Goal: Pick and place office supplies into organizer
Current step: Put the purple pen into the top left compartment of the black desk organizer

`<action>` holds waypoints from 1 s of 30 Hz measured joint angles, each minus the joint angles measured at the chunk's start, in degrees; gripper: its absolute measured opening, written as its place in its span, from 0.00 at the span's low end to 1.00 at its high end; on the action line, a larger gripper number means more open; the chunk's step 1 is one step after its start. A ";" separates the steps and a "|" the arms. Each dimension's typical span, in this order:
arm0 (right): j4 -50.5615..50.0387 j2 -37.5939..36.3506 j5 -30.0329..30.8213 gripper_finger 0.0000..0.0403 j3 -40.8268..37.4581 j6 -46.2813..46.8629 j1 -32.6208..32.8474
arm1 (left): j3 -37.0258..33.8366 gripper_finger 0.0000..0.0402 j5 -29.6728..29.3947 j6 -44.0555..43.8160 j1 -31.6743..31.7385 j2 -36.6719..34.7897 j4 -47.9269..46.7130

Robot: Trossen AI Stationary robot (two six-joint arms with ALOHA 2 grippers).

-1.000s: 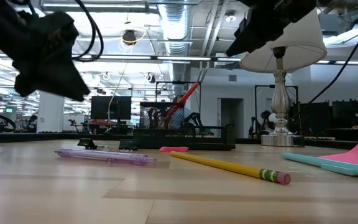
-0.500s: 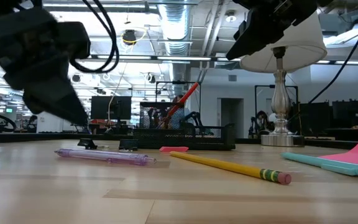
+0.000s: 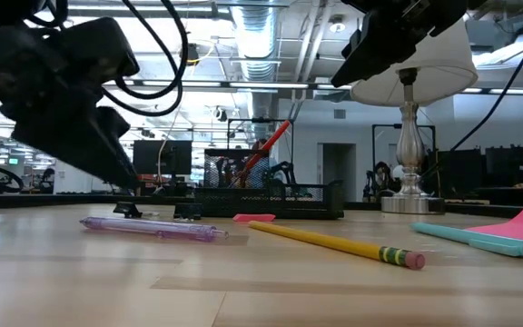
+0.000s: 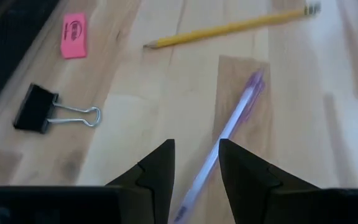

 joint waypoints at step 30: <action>-0.02 -0.02 0.08 0.00 0.04 -0.02 0.00 | -7.75 0.29 11.22 19.10 4.96 -0.09 14.30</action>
